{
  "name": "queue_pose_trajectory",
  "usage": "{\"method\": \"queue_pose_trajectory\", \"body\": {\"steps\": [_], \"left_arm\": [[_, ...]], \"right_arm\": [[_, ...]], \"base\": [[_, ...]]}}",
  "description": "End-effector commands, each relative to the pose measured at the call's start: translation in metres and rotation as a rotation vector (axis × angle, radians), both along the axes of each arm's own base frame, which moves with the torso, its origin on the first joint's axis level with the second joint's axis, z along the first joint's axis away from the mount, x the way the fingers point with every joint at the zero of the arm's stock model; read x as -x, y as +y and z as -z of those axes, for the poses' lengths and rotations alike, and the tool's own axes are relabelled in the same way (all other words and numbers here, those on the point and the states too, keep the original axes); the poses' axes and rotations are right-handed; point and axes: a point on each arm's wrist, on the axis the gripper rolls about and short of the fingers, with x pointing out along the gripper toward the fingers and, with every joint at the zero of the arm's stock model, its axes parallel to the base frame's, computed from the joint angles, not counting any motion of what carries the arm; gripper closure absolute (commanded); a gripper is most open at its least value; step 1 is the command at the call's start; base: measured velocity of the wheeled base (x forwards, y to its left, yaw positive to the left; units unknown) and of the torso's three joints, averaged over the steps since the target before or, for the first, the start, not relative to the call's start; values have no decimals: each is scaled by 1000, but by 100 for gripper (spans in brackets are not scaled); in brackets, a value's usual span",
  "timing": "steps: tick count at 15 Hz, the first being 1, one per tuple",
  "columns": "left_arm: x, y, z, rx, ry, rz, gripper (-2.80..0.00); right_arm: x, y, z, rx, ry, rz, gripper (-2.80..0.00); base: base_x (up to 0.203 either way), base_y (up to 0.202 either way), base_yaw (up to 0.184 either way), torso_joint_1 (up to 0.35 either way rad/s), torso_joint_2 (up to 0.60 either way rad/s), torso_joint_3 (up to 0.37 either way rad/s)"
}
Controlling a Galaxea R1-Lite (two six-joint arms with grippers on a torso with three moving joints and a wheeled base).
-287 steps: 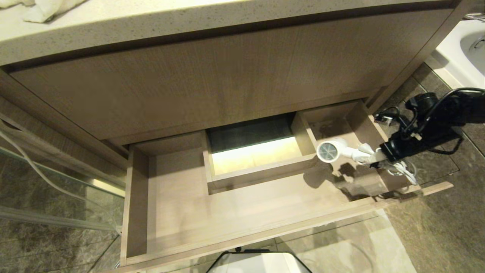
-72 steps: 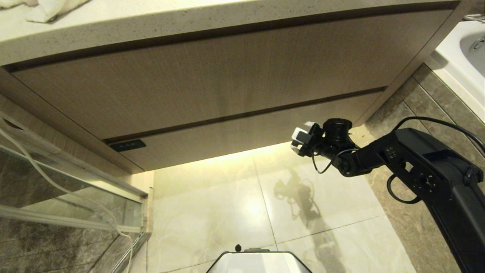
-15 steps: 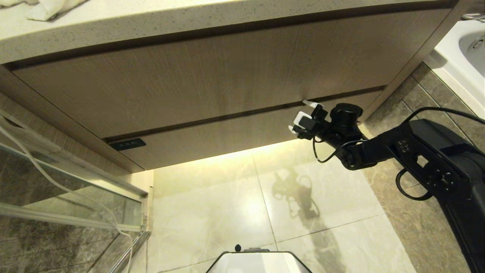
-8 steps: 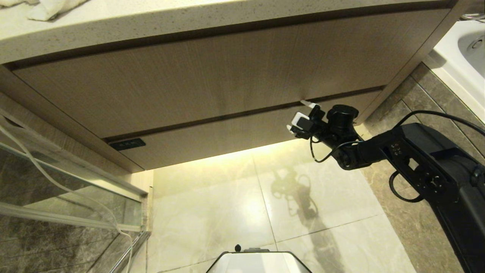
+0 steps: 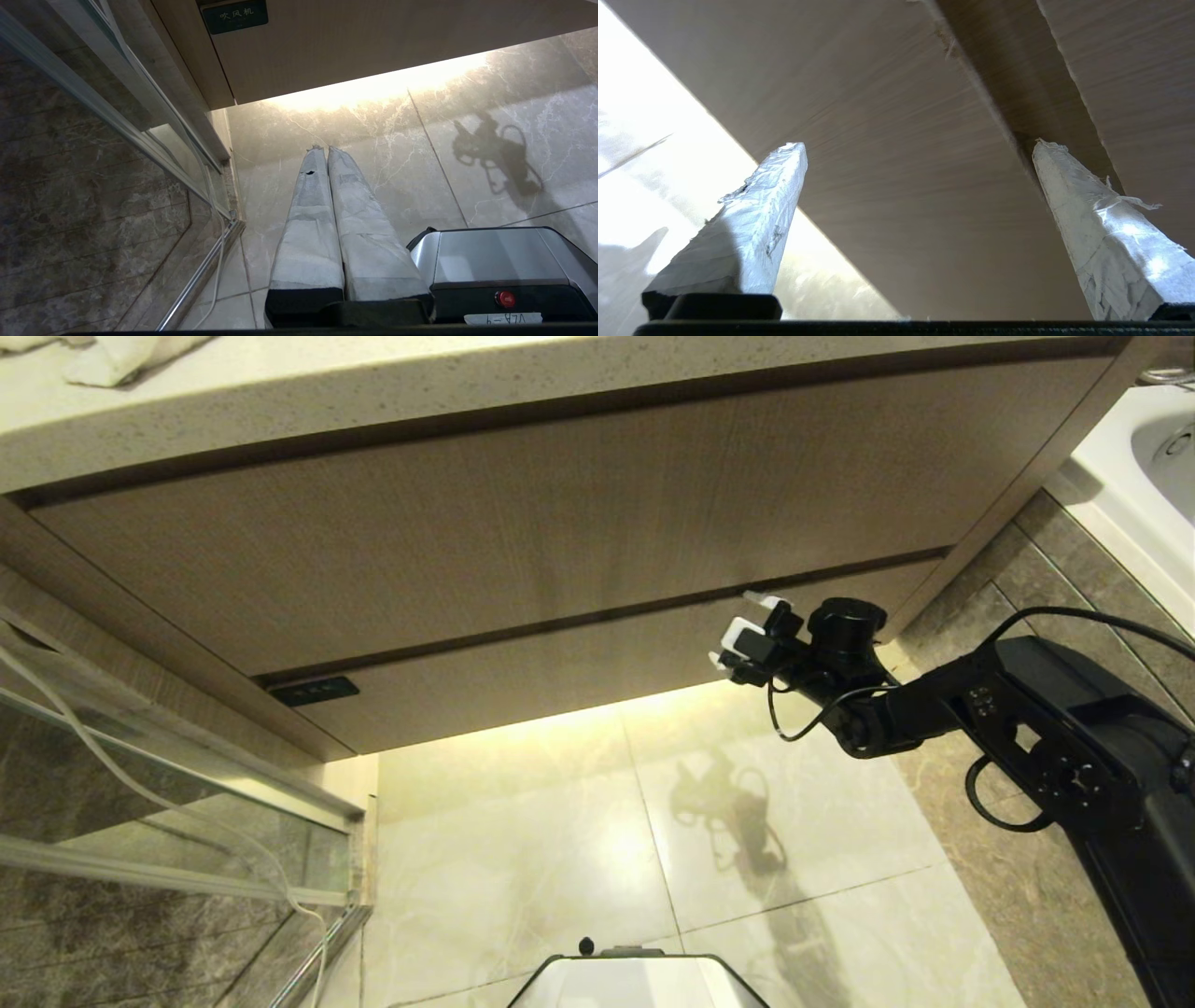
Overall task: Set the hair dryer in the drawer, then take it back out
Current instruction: Pull open the drawer
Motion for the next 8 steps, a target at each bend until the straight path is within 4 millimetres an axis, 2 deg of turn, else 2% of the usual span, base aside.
{"method": "queue_pose_trajectory", "body": {"steps": [1,3,6,8], "left_arm": [[0,0,0,0,-1,1,0],[0,0,0,0,0,1,0],[0,0,0,0,0,1,0],[0,0,0,0,0,1,0]], "right_arm": [[11,-2,-7,9,13,-6,-280],[16,-2,-18,6,5,0,-280],[26,-4,-19,16,37,-7,-280],[30,-4,-18,25,53,-9,-280]], "base": [[0,0,0,0,0,0],[0,0,0,0,0,0],[0,0,0,25,-32,-9],[0,0,0,220,-372,-126]]}}
